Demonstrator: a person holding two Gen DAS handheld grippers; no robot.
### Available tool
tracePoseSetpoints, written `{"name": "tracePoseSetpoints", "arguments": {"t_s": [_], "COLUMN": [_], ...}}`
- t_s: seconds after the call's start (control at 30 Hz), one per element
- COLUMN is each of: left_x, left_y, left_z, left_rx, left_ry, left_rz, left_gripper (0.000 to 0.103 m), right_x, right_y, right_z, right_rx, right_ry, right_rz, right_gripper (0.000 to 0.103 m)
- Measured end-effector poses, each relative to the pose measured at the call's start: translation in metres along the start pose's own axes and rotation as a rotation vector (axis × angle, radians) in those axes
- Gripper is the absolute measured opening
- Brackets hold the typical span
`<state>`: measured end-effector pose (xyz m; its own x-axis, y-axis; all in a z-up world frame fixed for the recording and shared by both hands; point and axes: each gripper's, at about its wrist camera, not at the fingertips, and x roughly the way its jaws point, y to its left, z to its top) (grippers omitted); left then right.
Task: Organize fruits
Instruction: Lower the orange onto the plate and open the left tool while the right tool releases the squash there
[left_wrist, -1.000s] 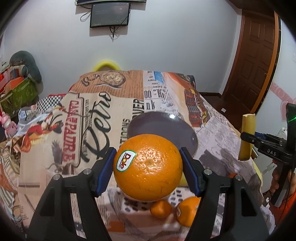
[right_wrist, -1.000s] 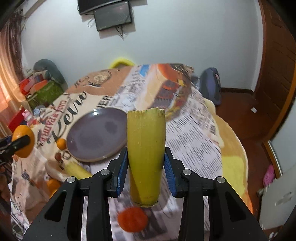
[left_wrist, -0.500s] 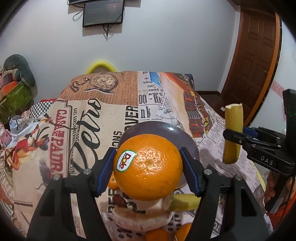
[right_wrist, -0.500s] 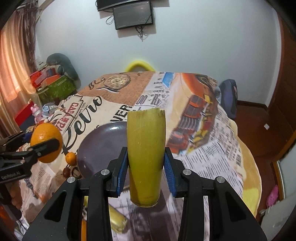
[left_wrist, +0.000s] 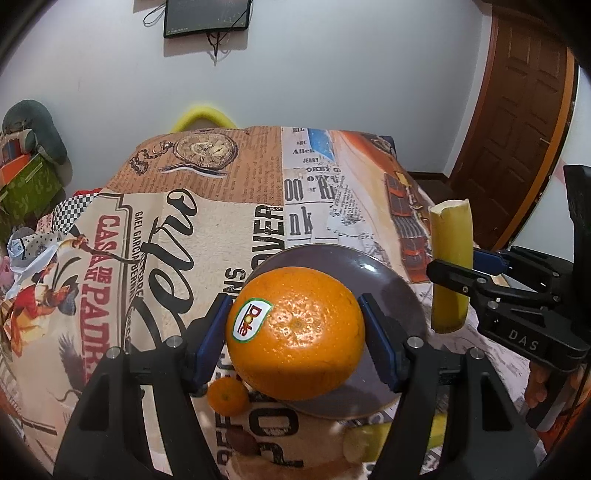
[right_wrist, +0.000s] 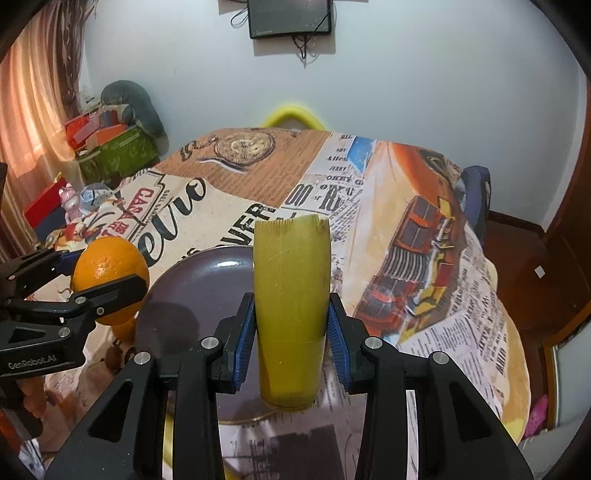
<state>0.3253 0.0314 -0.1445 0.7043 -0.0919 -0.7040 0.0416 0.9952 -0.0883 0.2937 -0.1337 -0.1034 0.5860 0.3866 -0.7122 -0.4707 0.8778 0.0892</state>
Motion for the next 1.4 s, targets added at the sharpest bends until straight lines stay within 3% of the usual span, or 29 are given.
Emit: {"name": "tracePoseSetpoints", "arguments": {"t_s": [0.33,0.73,1.07,1.4], "left_x": [0.039,0.064,0.066,0.037], "left_y": [0.009,0.016,0.012,0.017], "left_z": [-0.002,-0.005,-0.003,0.005], "left_rx": [-0.008,-0.015,-0.019,-0.042], "left_ry": [0.087,0.157,0.152,0.098], "left_rz": [-0.009,0.000,-0.030,-0.023], "left_gripper": [0.068,0.068,0.069,0.069], "right_x": [0.039,0.065,0.075,0.049], "right_y": [0.007,0.005,0.006,0.008], "right_z": [0.003,0.005,-0.001,0.007], "right_rx": [-0.105,-0.050,-0.063,-0.087], "right_ry": [0.125,0.200,0.242,0.181], "right_rz": [0.000,0.057,0.043,0.015], "right_gripper": [0.034,0.034,0.035,0.036]}}
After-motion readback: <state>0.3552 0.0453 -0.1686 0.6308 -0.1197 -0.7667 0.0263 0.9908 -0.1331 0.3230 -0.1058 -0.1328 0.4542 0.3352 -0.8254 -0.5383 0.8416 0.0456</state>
